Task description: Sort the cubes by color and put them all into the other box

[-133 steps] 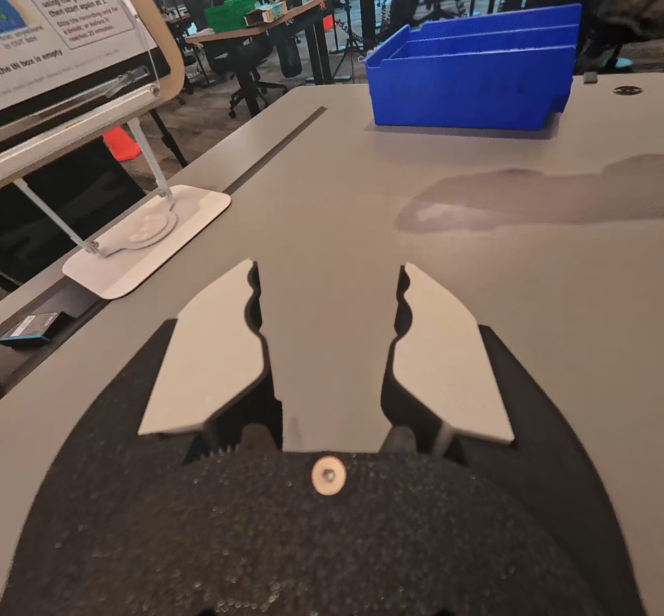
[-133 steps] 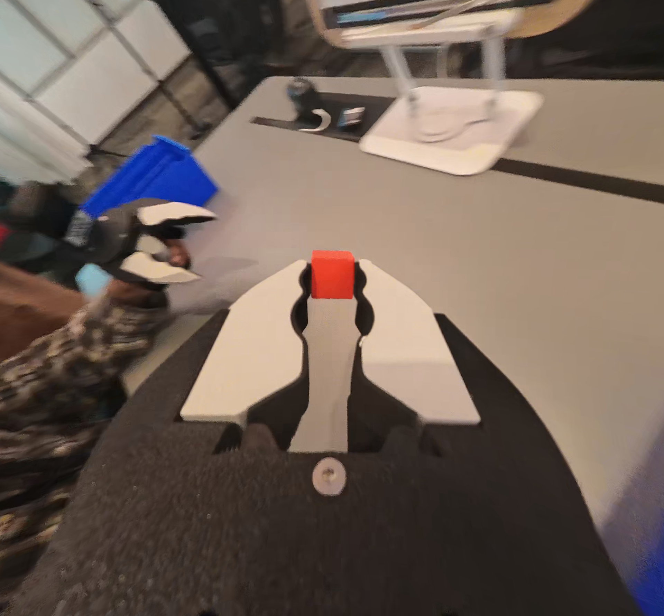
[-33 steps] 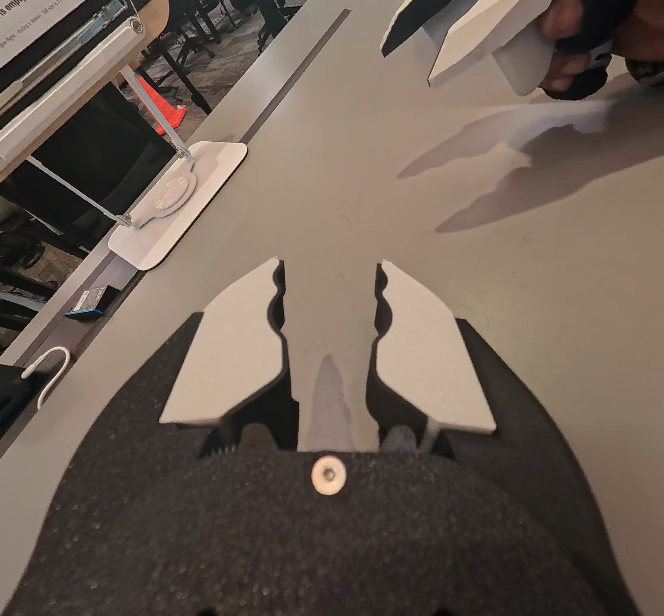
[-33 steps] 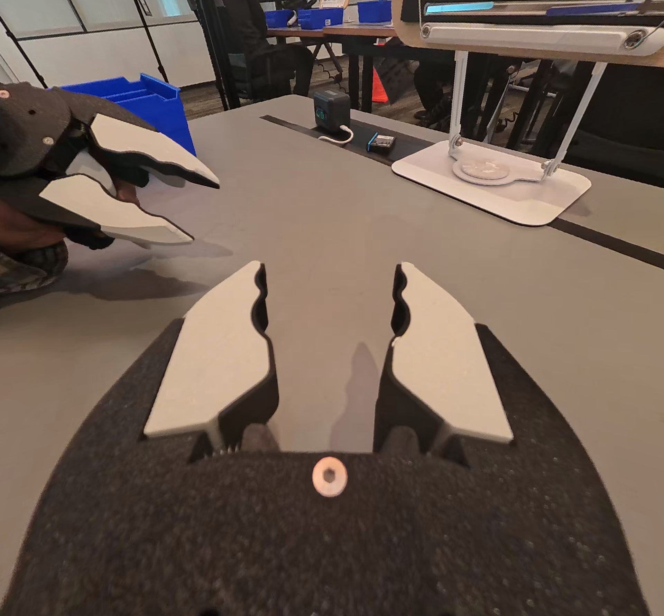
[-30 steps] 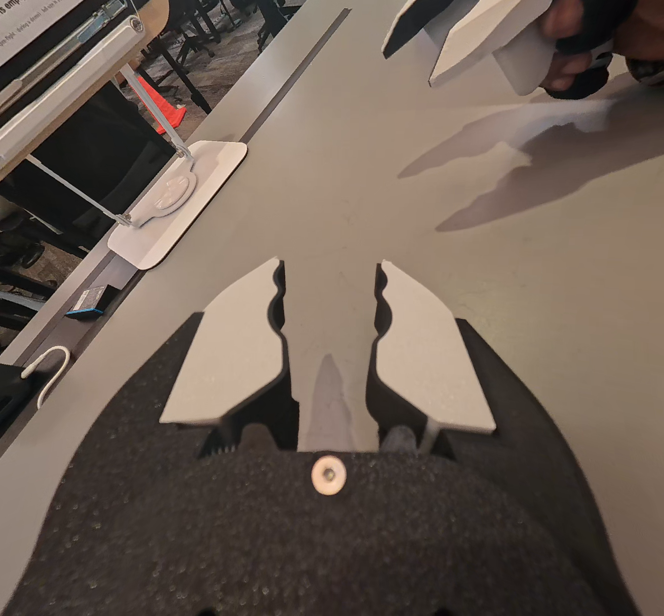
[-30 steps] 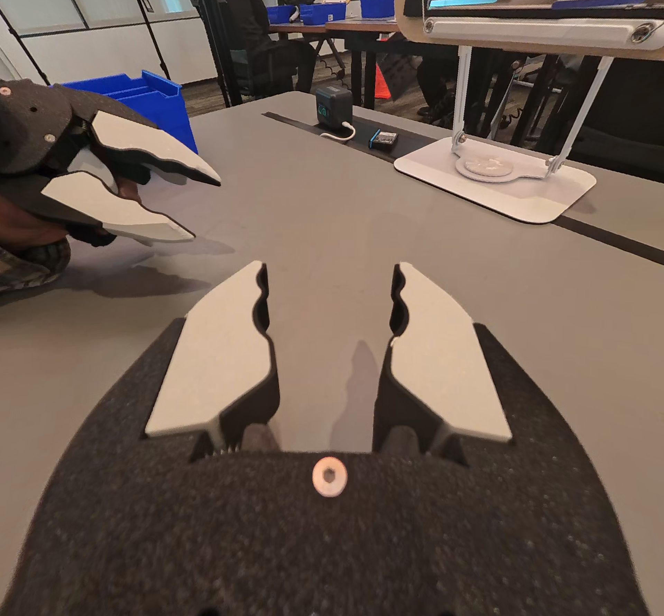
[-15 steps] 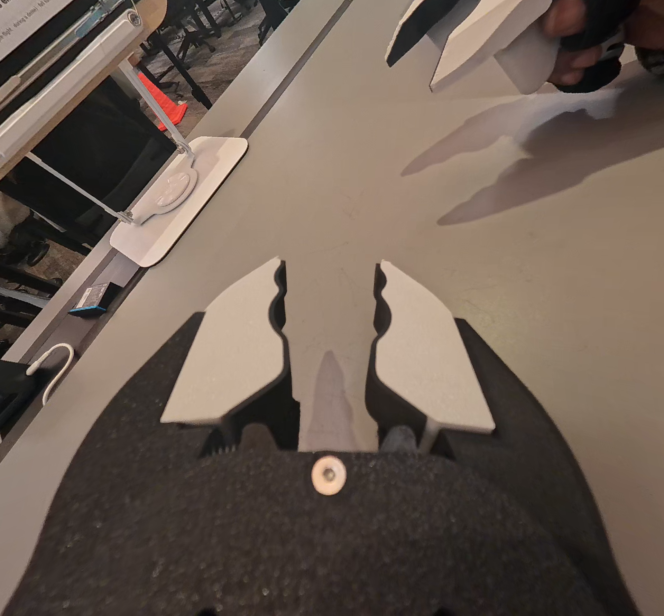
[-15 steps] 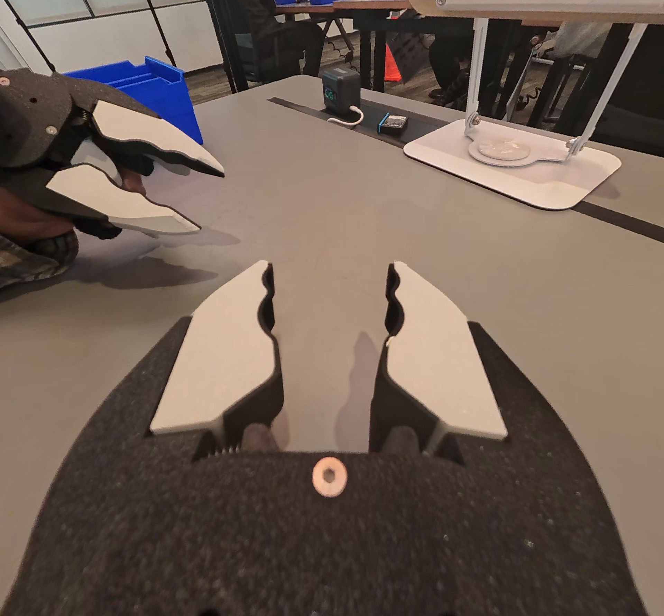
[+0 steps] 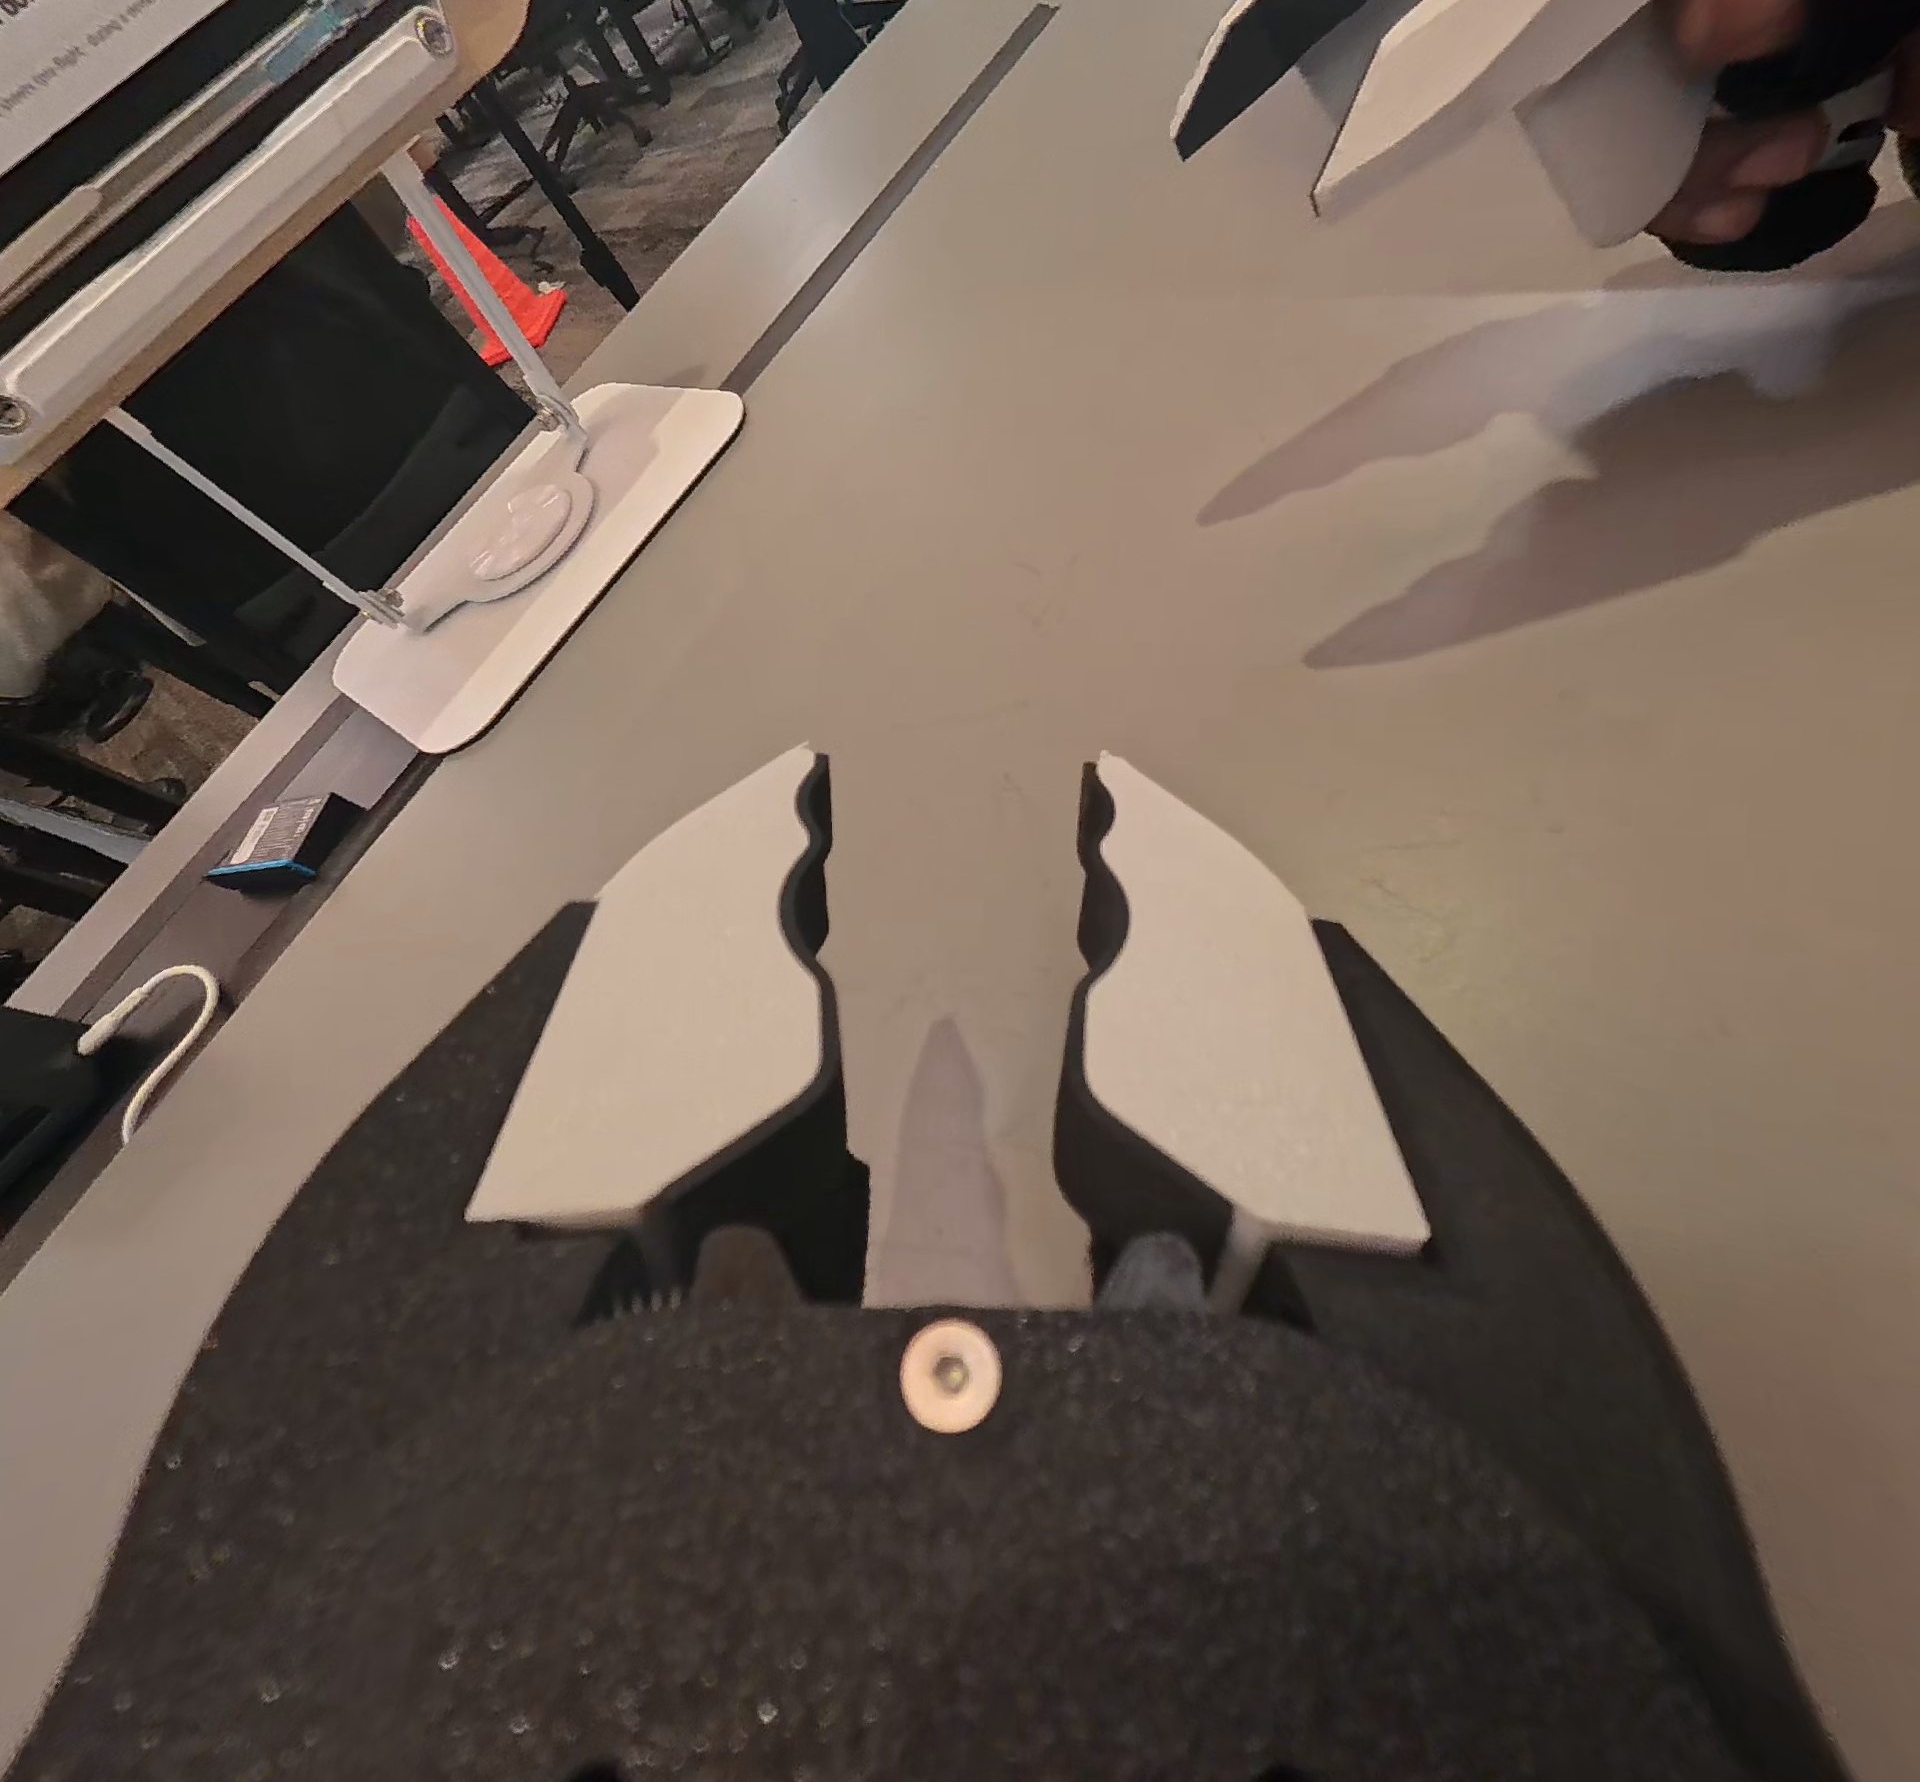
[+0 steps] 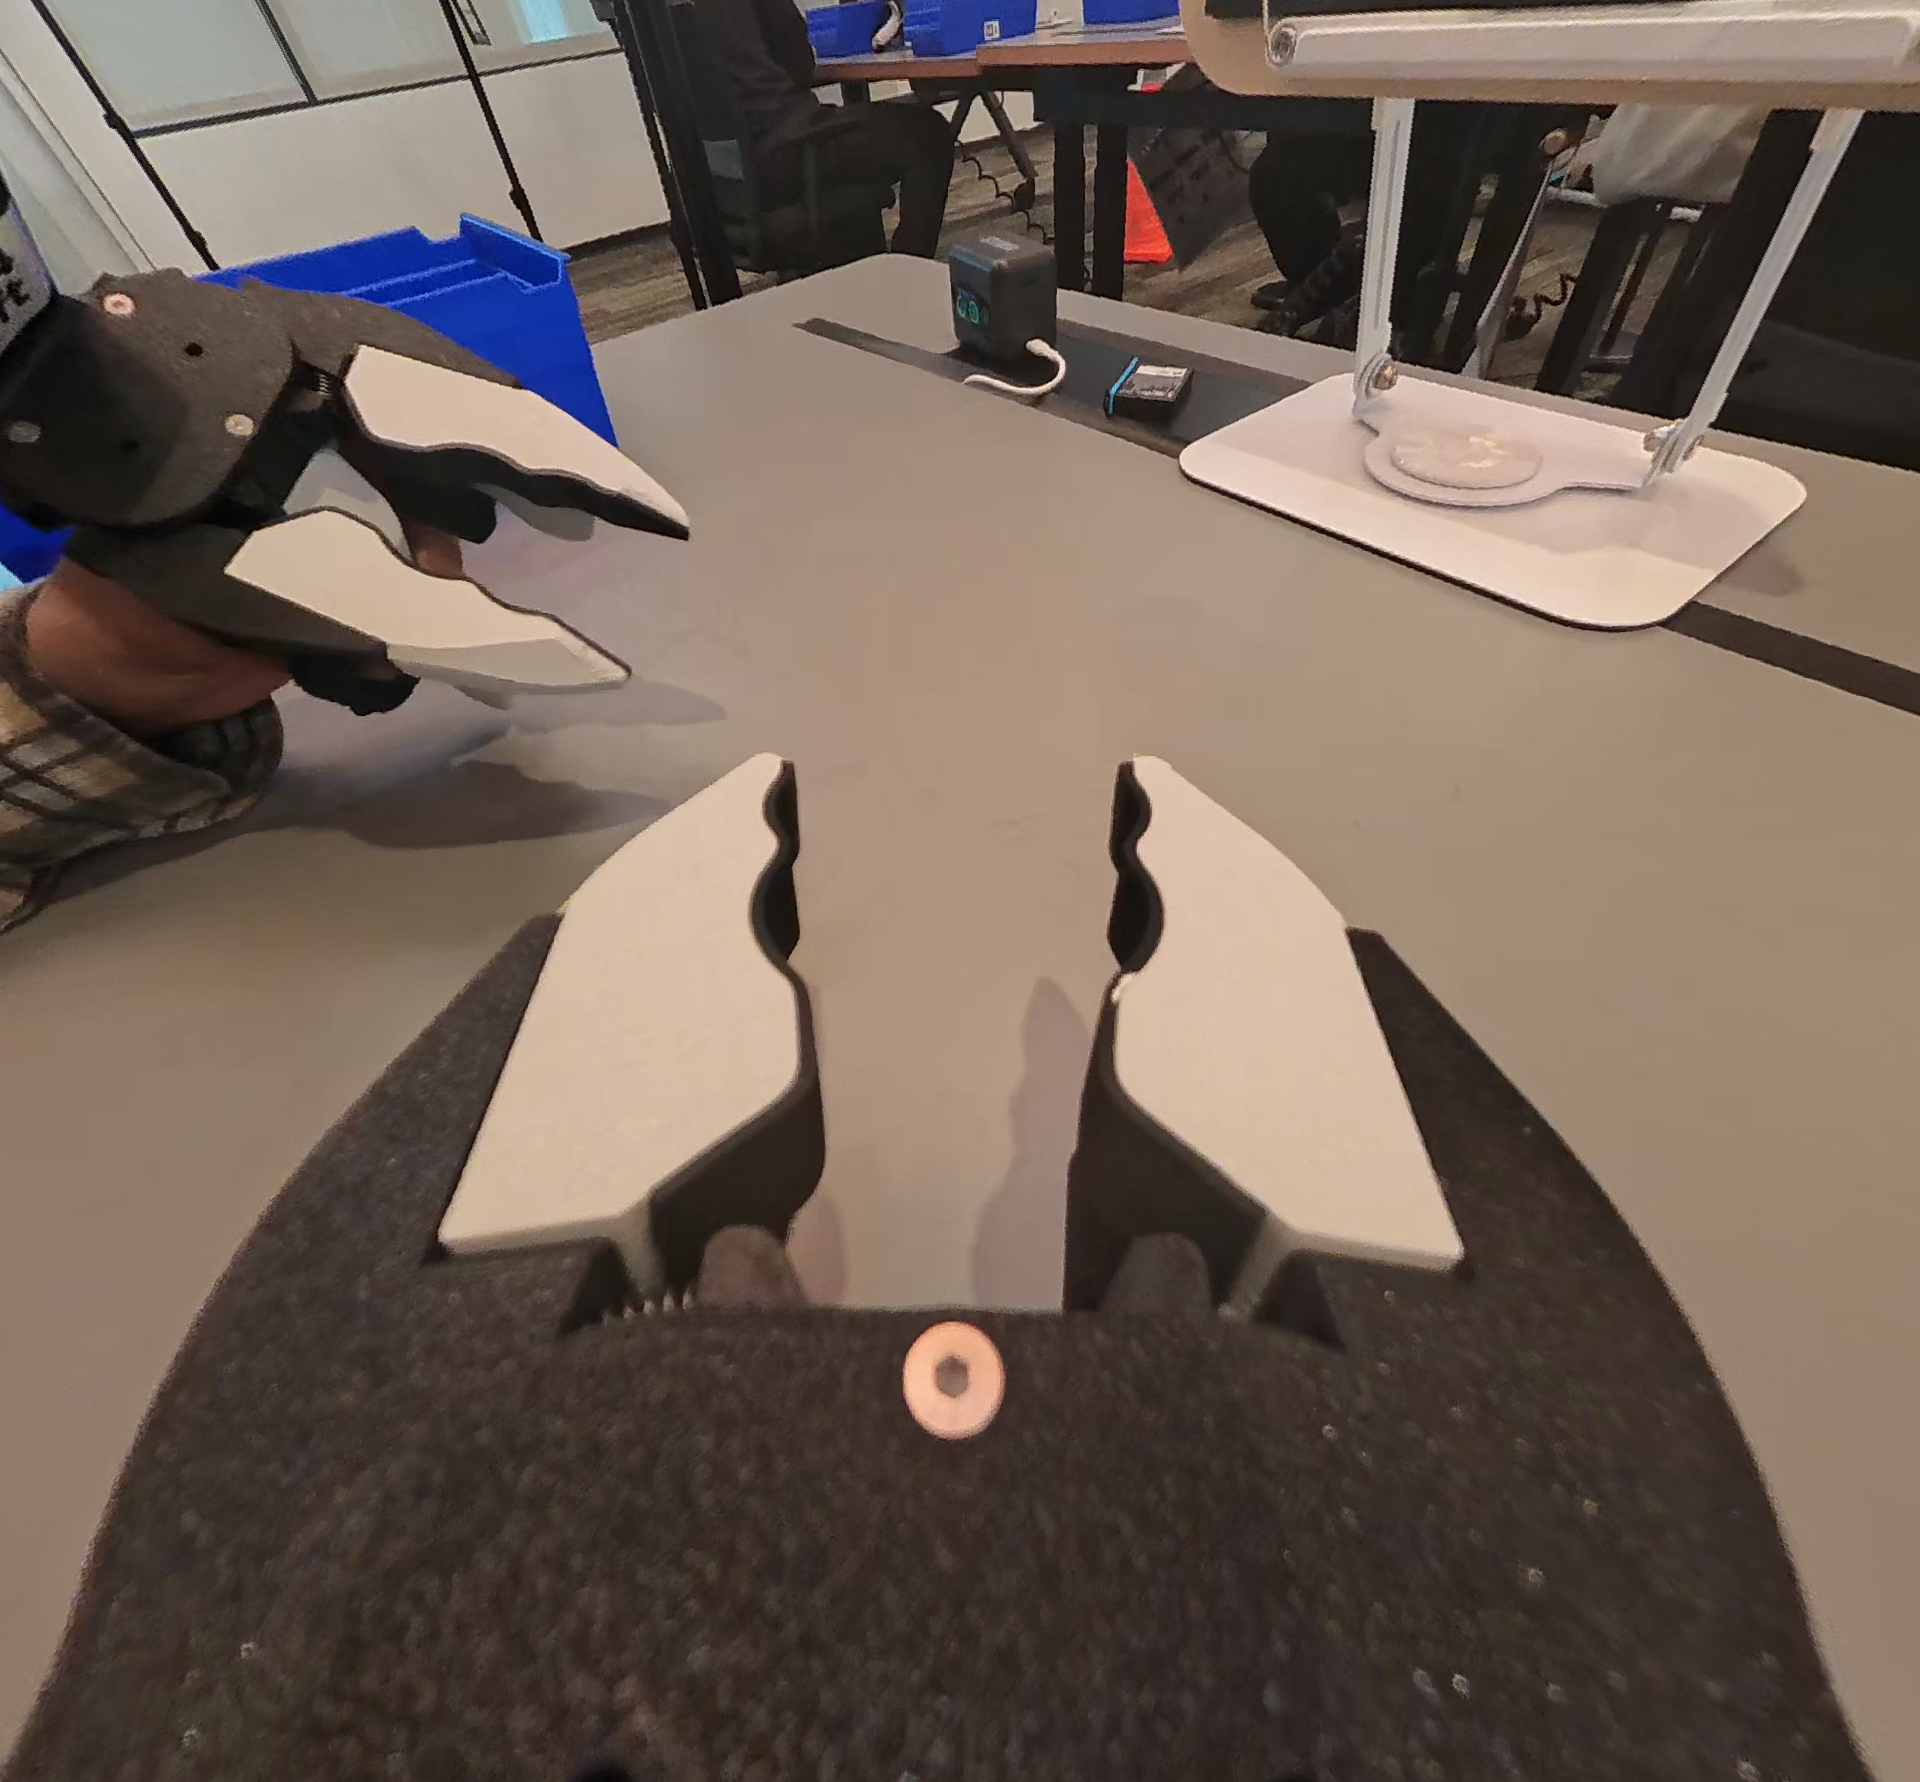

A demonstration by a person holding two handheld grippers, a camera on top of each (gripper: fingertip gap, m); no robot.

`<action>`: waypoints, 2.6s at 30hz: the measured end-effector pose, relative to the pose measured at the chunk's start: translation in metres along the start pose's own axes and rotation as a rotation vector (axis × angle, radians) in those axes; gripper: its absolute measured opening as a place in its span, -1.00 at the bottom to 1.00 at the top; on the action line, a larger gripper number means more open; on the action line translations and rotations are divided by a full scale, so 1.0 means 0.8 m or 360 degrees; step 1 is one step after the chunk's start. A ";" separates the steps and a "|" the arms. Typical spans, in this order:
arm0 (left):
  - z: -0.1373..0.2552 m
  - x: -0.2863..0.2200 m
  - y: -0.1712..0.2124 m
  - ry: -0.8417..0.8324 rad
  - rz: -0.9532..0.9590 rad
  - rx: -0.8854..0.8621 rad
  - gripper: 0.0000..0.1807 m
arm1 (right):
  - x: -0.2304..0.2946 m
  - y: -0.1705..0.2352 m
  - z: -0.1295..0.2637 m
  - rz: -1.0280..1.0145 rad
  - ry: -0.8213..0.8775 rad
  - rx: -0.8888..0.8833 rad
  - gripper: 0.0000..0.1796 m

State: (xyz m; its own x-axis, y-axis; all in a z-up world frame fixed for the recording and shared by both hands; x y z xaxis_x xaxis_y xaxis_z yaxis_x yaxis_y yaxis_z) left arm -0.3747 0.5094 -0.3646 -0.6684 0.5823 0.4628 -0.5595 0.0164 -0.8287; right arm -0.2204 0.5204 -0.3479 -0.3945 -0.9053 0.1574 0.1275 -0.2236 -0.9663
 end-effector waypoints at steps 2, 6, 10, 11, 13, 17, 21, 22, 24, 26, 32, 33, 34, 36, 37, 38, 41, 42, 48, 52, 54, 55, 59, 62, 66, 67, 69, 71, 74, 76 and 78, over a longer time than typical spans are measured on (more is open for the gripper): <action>0.001 0.002 0.000 -0.0009 0.0003 -0.0002 -0.51 | 0.001 0.000 0.000 -0.0005 -0.0007 -0.0001 -0.36; 0.001 0.003 0.000 -0.0015 0.0010 -0.0002 -0.51 | 0.002 0.001 -0.001 -0.0008 -0.0014 0.0007 -0.38; 0.000 0.002 0.001 -0.0013 0.0003 0.0002 -0.52 | 0.002 0.002 -0.002 -0.0014 -0.0022 0.0013 -0.40; 0.000 0.002 0.001 -0.0012 0.0001 0.0002 -0.52 | 0.002 0.003 -0.002 -0.0017 -0.0023 0.0014 -0.41; 0.001 0.002 0.001 -0.0013 -0.0003 0.0001 -0.52 | 0.002 0.004 -0.003 -0.0021 -0.0025 0.0018 -0.41; 0.001 0.002 0.001 -0.0011 -0.0008 0.0001 -0.53 | 0.002 0.007 -0.005 -0.0032 -0.0034 0.0035 -0.43; 0.001 0.000 0.002 -0.0008 -0.0019 0.0005 -0.53 | 0.002 0.008 -0.005 -0.0033 -0.0035 0.0039 -0.43; 0.001 0.000 0.002 -0.0007 -0.0021 0.0005 -0.53 | 0.002 0.008 -0.005 -0.0034 -0.0036 0.0040 -0.43; 0.001 0.000 0.002 -0.0007 -0.0022 0.0005 -0.53 | 0.002 0.009 -0.006 -0.0040 -0.0041 0.0043 -0.44; 0.001 0.000 0.002 -0.0008 -0.0021 0.0004 -0.53 | 0.002 0.009 -0.006 -0.0040 -0.0042 0.0046 -0.44; 0.002 0.000 0.002 -0.0009 -0.0024 0.0003 -0.53 | 0.003 0.010 -0.007 -0.0045 -0.0045 0.0058 -0.46; 0.002 0.000 0.002 -0.0010 -0.0026 0.0003 -0.53 | 0.003 0.010 -0.007 -0.0046 -0.0045 0.0058 -0.47; 0.002 0.000 0.002 -0.0011 -0.0027 0.0004 -0.53 | 0.003 0.010 -0.007 -0.0047 -0.0046 0.0057 -0.47; 0.002 0.001 0.002 -0.0011 -0.0025 0.0004 -0.53 | 0.003 0.010 -0.006 -0.0049 -0.0048 0.0058 -0.48; 0.002 0.001 0.002 -0.0012 -0.0023 0.0003 -0.53 | 0.003 0.010 -0.006 -0.0049 -0.0049 0.0058 -0.48; 0.002 0.001 0.002 -0.0014 -0.0022 0.0003 -0.53 | 0.003 0.010 -0.006 -0.0048 -0.0050 0.0057 -0.48; 0.005 0.008 0.001 -0.0030 0.0004 0.0003 -0.52 | 0.003 0.008 -0.005 -0.0045 -0.0049 0.0052 -0.49; 0.009 0.013 -0.001 -0.0043 0.0017 0.0001 -0.51 | 0.003 0.007 -0.004 -0.0045 -0.0048 0.0045 -0.49; 0.067 0.071 -0.028 -0.0143 0.0130 -0.0026 -0.48 | 0.004 0.007 -0.004 -0.0059 -0.0059 0.0036 -0.49; 0.130 0.132 -0.033 -0.0302 0.0142 0.0026 -0.46 | 0.007 0.010 -0.008 -0.0057 -0.0081 0.0056 -0.49; 0.167 0.168 -0.029 -0.0406 0.0150 0.0078 -0.45 | 0.009 0.010 -0.010 -0.0052 -0.0087 0.0062 -0.49; 0.187 0.188 -0.024 -0.0473 0.0144 0.0113 -0.45 | 0.010 0.011 -0.010 -0.0050 -0.0090 0.0065 -0.49; 0.278 0.285 0.015 -0.0881 0.0116 0.0352 -0.45 | 0.011 0.013 -0.012 -0.0064 -0.0103 0.0072 -0.49; 0.339 0.343 0.051 -0.1073 0.0250 0.0499 -0.42 | 0.012 0.015 -0.015 -0.0081 -0.0124 0.0078 -0.49; 0.383 0.377 0.100 -0.1140 0.0404 0.0625 -0.39 | 0.016 0.017 -0.019 -0.0088 -0.0145 0.0092 -0.49; 0.385 0.379 0.113 -0.1122 0.0412 0.0660 -0.39 | 0.016 0.018 -0.020 -0.0088 -0.0149 0.0096 -0.49; 0.379 0.375 0.136 -0.1046 0.0381 0.0722 -0.37 | 0.017 0.018 -0.020 -0.0086 -0.0150 0.0100 -0.49; 0.362 0.365 0.155 -0.0889 0.0286 0.0764 -0.36 | 0.016 0.020 -0.021 -0.0090 -0.0152 0.0111 -0.49; 0.337 0.348 0.187 -0.0610 0.0127 0.0892 -0.33 | 0.014 0.024 -0.023 -0.0111 -0.0161 0.0119 -0.49; 0.327 0.340 0.206 -0.0466 0.0070 0.0997 -0.31 | 0.013 0.025 -0.023 -0.0122 -0.0165 0.0121 -0.49; 0.321 0.333 0.218 -0.0338 0.0046 0.1063 -0.32 | 0.012 0.026 -0.023 -0.0120 -0.0161 0.0126 -0.49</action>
State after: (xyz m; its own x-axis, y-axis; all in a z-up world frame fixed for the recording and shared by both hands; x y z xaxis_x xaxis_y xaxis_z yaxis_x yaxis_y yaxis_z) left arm -0.7763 0.4583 -0.3048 -0.7309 0.4023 0.5513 -0.6758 -0.5395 -0.5023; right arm -0.2380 0.5137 -0.3701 -0.3126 -0.9157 0.2527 0.1735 -0.3166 -0.9326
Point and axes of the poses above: each gripper's, where its closed fingertips meet, z back along the fingers, y out of its underside, x = y × z across the jaws, the point moved 2 cm from there along z, back along the fingers, and after that the axes turned 14 degrees about -y, right-handed, at the moved point
